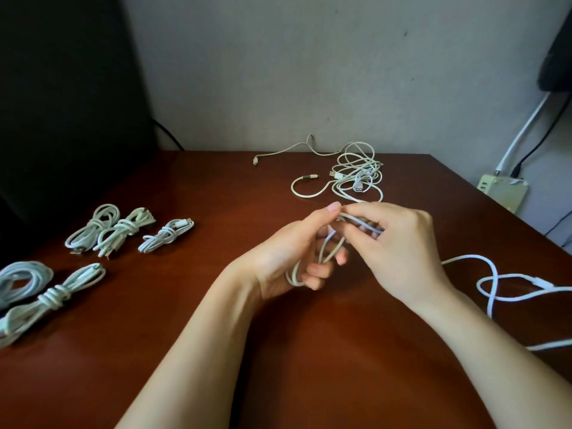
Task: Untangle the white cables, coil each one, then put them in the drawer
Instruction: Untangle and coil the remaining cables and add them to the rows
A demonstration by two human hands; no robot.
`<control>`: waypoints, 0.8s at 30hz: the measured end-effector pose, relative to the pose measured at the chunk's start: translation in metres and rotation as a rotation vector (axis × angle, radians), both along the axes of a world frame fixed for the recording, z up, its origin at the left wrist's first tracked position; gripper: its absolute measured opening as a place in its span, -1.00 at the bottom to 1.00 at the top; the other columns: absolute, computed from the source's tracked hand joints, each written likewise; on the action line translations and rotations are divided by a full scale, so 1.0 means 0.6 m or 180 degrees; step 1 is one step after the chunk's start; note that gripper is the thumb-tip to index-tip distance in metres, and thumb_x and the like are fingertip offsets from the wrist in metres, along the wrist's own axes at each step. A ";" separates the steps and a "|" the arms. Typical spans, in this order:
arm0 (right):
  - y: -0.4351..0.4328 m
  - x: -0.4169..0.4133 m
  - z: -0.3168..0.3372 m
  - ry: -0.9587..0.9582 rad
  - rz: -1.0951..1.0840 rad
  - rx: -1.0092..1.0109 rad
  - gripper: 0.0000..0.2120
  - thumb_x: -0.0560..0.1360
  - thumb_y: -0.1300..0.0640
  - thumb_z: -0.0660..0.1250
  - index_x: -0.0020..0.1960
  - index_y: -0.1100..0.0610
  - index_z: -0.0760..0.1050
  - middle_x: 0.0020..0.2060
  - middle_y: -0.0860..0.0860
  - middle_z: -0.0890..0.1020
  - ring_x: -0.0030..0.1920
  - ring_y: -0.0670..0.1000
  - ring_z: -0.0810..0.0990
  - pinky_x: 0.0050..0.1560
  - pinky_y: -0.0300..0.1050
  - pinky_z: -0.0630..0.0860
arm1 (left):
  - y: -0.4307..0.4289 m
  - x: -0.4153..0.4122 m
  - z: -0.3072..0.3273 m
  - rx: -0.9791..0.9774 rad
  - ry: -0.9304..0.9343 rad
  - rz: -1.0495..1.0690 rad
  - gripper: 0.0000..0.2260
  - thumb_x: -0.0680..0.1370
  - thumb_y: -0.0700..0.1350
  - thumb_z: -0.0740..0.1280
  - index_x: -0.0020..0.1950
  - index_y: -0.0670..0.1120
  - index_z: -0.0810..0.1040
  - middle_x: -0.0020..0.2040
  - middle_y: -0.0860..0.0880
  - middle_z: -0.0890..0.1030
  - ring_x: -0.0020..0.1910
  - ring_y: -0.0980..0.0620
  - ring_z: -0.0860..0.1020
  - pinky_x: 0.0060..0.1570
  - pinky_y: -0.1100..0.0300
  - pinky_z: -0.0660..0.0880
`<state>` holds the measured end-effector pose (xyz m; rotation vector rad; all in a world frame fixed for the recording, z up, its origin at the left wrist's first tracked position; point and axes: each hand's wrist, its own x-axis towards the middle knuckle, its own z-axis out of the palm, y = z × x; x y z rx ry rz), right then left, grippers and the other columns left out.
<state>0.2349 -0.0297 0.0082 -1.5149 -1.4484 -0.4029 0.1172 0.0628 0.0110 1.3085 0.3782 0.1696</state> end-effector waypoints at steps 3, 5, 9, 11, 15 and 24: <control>0.002 0.008 -0.004 -0.0087 -0.0067 -0.0135 -0.85 0.40 0.14 0.38 -0.08 0.04 0.69 -0.41 -0.02 0.57 -0.40 -0.02 0.48 -0.37 -0.05 0.48 | 0.001 0.001 -0.006 -0.0050 0.0094 -0.0120 -0.46 0.42 0.30 0.14 0.03 -0.17 0.46 -0.37 -0.04 0.43 -0.55 0.13 0.20 -0.53 0.30 0.10; 0.004 0.010 -0.004 -0.0216 -0.0106 -0.0199 -0.84 0.42 0.12 0.34 -0.08 0.01 0.68 -0.45 -0.06 0.42 -0.42 -0.04 0.36 -0.42 -0.02 0.44 | 0.004 -0.001 -0.006 -0.0181 0.0090 -0.0240 -0.49 0.43 0.29 0.15 0.00 -0.15 0.50 -0.34 -0.04 0.44 -0.53 0.13 0.22 -0.49 0.29 0.11; 0.005 0.005 -0.005 -0.0419 -0.0200 -0.0316 -0.81 0.44 0.12 0.30 -0.04 -0.02 0.67 -0.41 -0.12 0.31 -0.39 -0.10 0.32 -0.44 -0.04 0.45 | 0.015 -0.011 -0.004 -0.0474 0.0031 -0.0499 -0.62 0.41 0.24 0.29 -0.19 -0.08 0.61 -0.29 -0.05 0.42 -0.46 0.11 0.23 -0.45 0.27 0.10; 0.003 0.002 -0.003 -0.0595 -0.0289 -0.0369 -0.81 0.43 0.13 0.31 -0.03 -0.01 0.67 -0.38 -0.15 0.32 -0.37 -0.12 0.30 -0.43 -0.20 0.33 | 0.015 -0.013 -0.004 -0.0522 0.0071 -0.0510 -0.66 0.38 0.22 0.34 -0.20 -0.07 0.58 -0.31 -0.05 0.40 -0.45 0.10 0.23 -0.43 0.26 0.07; -0.003 0.000 -0.001 -0.0823 -0.0487 -0.0575 -0.75 0.37 0.27 0.36 -0.05 0.00 0.66 -0.35 -0.09 0.46 -0.25 -0.02 0.40 -0.41 -0.42 0.10 | 0.007 -0.008 -0.005 -0.0530 0.0105 -0.0391 -0.86 0.45 -0.03 0.32 -0.09 -0.06 0.44 -0.36 -0.03 0.39 -0.48 0.12 0.26 -0.48 0.30 0.10; 0.004 0.011 -0.003 -0.0529 -0.0363 -0.0601 -0.78 0.45 0.12 0.24 -0.03 -0.02 0.65 -0.33 -0.13 0.39 -0.29 -0.14 0.30 -0.35 -0.15 0.36 | 0.001 -0.004 -0.010 -0.0697 -0.0201 -0.0321 -0.90 0.51 -0.09 0.24 -0.07 -0.12 0.43 -0.35 -0.03 0.37 -0.46 0.11 0.27 -0.46 0.30 0.26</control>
